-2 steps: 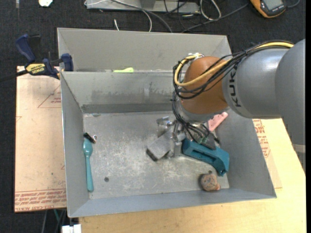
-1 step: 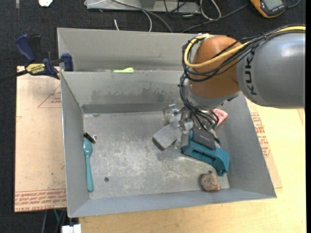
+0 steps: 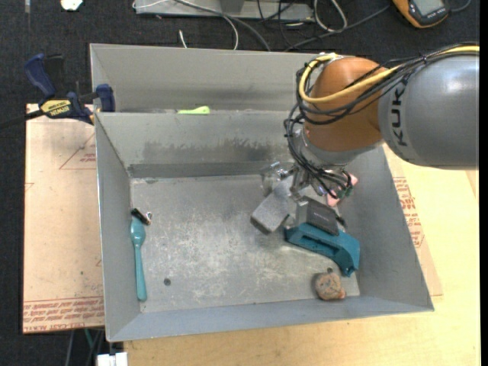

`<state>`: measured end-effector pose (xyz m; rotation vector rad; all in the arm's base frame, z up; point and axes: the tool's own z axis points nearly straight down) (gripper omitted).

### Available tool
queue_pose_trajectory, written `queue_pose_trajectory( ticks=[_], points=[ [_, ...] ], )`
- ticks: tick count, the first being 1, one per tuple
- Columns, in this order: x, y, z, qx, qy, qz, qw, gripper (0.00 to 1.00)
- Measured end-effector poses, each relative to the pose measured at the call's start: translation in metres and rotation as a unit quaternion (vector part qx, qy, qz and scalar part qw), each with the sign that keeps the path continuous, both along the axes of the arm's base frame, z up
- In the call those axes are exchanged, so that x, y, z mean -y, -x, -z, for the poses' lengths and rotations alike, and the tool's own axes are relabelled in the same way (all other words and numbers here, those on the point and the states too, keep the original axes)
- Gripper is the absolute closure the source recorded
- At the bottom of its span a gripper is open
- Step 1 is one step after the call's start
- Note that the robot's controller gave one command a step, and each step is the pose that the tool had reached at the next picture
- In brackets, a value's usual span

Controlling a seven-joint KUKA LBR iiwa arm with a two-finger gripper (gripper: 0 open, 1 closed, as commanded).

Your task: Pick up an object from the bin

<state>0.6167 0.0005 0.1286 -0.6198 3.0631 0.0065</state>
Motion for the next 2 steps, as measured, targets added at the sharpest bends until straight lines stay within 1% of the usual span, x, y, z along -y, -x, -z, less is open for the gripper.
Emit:
queue_pose_trajectory(
  ticks=[1,2],
  points=[
    [0.002,0.001,0.040,-0.0062,-0.001,-0.030,0.9995,1.00],
    [0.006,0.002,0.056,0.0003,-0.006,-0.050,0.9987,1.00]
  ],
)
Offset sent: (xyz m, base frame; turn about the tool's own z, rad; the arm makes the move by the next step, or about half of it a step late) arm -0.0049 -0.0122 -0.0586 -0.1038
